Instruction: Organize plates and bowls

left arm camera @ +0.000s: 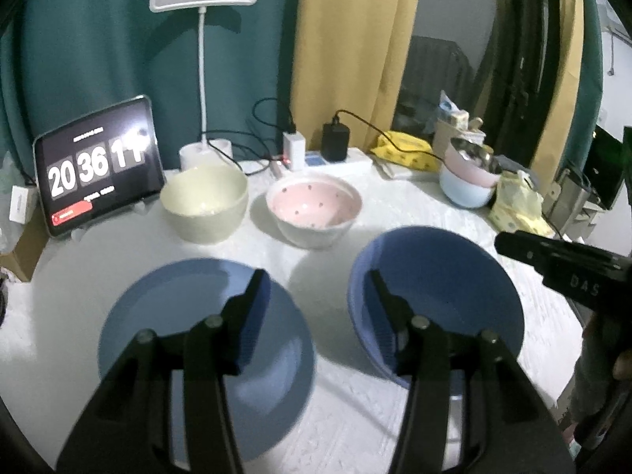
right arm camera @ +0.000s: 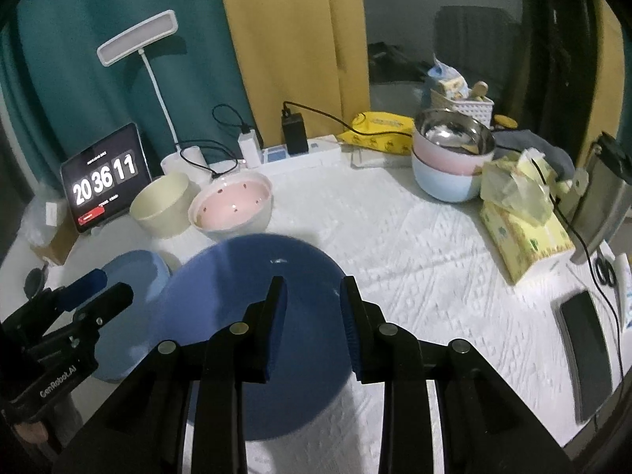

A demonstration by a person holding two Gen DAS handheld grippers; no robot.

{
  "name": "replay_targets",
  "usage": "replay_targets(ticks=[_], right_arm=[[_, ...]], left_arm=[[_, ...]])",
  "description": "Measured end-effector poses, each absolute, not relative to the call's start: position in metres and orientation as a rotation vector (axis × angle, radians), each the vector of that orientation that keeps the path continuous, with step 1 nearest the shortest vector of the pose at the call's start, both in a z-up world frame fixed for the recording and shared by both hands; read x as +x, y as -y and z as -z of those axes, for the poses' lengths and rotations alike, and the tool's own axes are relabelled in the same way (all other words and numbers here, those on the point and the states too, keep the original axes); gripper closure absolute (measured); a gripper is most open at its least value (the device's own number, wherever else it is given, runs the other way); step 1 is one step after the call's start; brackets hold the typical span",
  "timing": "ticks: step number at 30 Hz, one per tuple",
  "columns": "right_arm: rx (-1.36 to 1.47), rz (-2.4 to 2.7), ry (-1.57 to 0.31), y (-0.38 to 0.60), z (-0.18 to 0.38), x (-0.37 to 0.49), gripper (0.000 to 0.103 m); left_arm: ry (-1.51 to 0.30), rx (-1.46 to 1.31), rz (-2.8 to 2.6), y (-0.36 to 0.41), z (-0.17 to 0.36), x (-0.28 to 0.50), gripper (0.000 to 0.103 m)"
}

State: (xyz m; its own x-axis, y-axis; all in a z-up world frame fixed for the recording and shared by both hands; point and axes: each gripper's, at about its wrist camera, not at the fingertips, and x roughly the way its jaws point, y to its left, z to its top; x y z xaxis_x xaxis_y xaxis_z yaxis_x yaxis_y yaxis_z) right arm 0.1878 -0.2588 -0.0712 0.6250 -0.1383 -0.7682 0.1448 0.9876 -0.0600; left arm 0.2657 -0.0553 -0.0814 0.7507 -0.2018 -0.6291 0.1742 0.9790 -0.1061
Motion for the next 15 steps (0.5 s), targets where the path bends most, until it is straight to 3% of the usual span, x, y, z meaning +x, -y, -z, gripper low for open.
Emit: replay_targets(ticks=[15], right_arm=[[-0.025, 0.127, -0.886, 0.252, 0.069, 0.227, 0.074]], left_arm=[[-0.649, -0.028, 0.187, 0.046, 0.066, 0.296, 0.052]])
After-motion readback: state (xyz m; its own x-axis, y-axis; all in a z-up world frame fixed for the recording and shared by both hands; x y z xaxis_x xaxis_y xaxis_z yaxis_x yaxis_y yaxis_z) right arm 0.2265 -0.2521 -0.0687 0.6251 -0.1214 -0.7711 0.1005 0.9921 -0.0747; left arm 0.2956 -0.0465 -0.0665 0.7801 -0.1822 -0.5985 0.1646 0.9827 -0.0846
